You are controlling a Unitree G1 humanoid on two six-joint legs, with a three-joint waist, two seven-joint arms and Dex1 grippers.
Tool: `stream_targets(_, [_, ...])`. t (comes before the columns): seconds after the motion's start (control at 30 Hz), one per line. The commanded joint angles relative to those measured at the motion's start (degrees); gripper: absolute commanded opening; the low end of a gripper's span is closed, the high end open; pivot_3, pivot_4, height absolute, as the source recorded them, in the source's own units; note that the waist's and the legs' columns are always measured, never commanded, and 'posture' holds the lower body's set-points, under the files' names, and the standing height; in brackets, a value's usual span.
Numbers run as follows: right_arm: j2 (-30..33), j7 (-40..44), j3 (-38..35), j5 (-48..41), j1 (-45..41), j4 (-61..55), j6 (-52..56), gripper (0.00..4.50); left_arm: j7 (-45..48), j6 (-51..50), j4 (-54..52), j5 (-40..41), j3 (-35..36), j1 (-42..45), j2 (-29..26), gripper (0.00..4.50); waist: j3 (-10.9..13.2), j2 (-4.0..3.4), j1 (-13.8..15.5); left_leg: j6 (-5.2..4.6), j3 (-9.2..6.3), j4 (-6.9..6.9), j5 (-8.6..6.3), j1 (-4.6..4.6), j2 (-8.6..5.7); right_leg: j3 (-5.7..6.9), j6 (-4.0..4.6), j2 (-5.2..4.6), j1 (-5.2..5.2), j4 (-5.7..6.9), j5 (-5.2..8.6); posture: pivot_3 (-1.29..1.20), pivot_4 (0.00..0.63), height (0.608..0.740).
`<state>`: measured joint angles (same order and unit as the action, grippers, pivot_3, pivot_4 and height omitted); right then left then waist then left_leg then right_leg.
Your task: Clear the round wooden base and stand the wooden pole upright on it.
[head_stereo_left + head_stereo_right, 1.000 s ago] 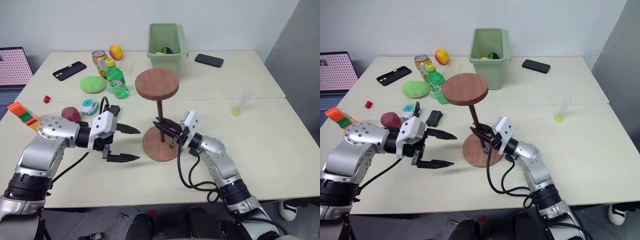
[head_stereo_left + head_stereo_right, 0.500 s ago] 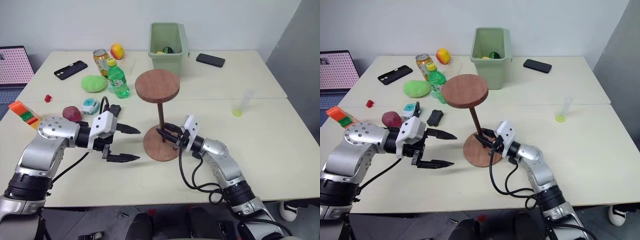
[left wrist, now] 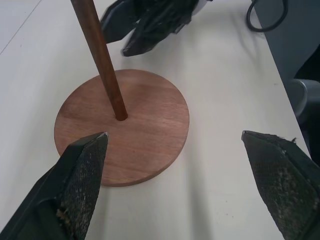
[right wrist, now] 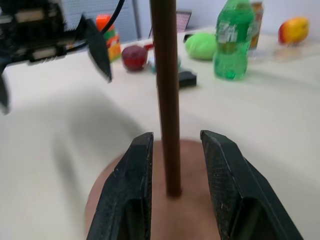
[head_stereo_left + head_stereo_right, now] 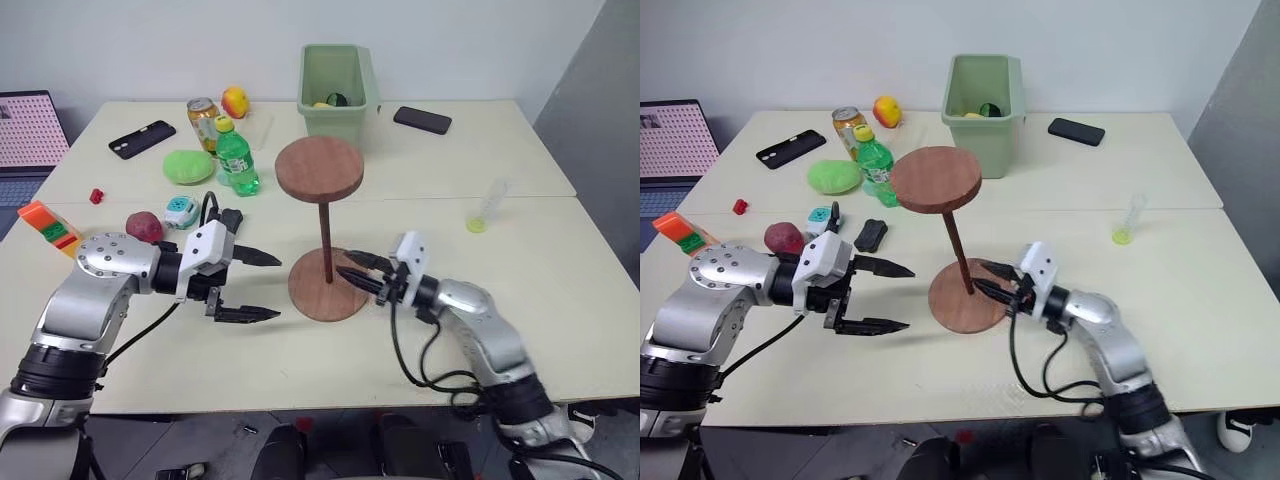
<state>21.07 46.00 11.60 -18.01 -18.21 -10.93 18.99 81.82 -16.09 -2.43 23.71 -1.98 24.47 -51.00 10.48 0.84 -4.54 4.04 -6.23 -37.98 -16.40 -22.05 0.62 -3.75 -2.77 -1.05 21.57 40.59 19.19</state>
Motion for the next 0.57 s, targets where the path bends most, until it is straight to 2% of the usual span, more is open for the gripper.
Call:
stream_targets(0.03, [4.4,1.3,-4.2,-4.6,0.2,-8.4,5.8,1.57,-0.2,-0.4,-1.2,1.0,0.8,1.1,0.3,4.50,0.0,0.01,0.0,0.00,0.00,0.00,0.00,0.00,0.00,0.00,0.00,0.00,0.00,0.00,0.00,0.00,0.150,0.740])
stream_targets(0.13, [8.9,2.5,-7.3,-7.2,0.9,-11.5,9.2,1.57,-0.3,-0.7,-1.6,1.3,0.9,0.8,0.4,4.50,0.0,0.00,-0.1,0.00,0.01,0.02,0.00,0.02,0.01,-0.01,0.00,0.02,0.00,0.01,0.00,0.00,0.150,0.740])
stream_targets(0.4, [25.6,10.4,-16.8,-14.1,4.8,-18.7,15.6,1.57,-1.3,-4.1,-4.1,3.3,2.8,0.4,-0.6,4.50,0.0,0.03,0.5,-0.03,0.00,0.03,-0.02,-0.05,-0.01,0.04,0.00,-0.01,-0.11,-0.26,0.00,0.00,0.150,0.740])
stream_targets(0.57, [30.0,12.8,-18.5,-14.1,5.6,-16.9,14.6,1.57,-0.7,-6.2,-4.8,5.7,4.5,0.3,-1.9,4.50,0.1,0.08,0.5,-0.04,0.00,0.03,-0.02,-0.04,0.01,0.05,0.00,0.00,-0.14,-0.29,0.00,0.00,0.150,0.740])
